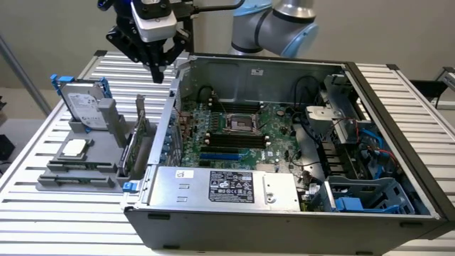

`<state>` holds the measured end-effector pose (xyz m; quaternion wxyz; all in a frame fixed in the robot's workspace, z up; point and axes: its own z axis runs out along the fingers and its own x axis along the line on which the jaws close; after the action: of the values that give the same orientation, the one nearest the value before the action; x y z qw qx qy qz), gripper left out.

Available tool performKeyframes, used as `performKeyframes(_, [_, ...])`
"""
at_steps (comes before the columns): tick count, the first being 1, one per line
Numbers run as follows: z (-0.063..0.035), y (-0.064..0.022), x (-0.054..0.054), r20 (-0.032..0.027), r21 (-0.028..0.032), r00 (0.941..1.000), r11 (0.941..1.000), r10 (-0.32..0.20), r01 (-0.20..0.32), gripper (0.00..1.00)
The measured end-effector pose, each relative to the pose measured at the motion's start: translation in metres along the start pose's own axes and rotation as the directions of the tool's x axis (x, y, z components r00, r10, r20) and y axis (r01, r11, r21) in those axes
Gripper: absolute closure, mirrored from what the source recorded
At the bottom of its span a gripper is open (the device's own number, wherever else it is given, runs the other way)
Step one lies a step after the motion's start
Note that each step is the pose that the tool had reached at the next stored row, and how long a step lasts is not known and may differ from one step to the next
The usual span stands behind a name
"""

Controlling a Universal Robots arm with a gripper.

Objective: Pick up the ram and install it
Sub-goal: 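Reach for the ram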

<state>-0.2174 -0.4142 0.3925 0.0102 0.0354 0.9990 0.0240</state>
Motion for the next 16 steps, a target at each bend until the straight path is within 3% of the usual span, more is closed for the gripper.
performKeyframes(16, [-0.0016, -0.0168, 0.072, -0.0006, 0.0, 1.0, 1.0, 0.0, 0.0, 0.89])
